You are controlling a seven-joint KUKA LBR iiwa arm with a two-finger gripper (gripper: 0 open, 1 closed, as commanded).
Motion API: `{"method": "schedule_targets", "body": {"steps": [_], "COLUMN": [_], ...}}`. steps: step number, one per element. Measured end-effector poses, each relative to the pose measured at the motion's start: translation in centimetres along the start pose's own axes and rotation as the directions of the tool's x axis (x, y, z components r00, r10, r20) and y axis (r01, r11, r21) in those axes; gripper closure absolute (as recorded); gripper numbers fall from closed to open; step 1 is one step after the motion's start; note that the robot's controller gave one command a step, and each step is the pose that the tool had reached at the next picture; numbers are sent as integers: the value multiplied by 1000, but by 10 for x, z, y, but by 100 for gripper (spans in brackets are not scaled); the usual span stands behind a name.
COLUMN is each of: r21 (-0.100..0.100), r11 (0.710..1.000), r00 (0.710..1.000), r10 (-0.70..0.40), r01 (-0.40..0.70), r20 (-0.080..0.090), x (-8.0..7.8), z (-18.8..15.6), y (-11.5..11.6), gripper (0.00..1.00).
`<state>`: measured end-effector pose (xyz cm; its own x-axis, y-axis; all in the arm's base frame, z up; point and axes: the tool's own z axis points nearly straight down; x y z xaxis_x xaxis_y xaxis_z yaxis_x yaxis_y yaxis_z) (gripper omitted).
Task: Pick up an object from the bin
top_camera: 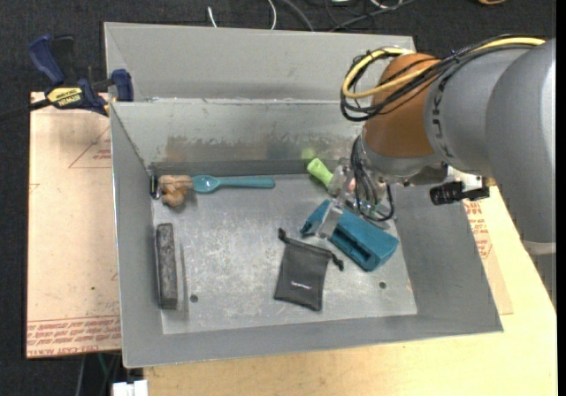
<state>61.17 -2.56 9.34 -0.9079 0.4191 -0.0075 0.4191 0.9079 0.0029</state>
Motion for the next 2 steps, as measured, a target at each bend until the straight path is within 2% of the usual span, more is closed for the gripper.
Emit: {"method": "schedule_targets", "body": {"steps": [1,2], "r21": [-1,-2], "r11": [999,989], "r00": [999,989], "r10": [-51,-147], "r01": [51,147], "r20": [0,4], "x": [7,7], "z": [5,13], "y": [0,-12], "gripper": [0,0]}}
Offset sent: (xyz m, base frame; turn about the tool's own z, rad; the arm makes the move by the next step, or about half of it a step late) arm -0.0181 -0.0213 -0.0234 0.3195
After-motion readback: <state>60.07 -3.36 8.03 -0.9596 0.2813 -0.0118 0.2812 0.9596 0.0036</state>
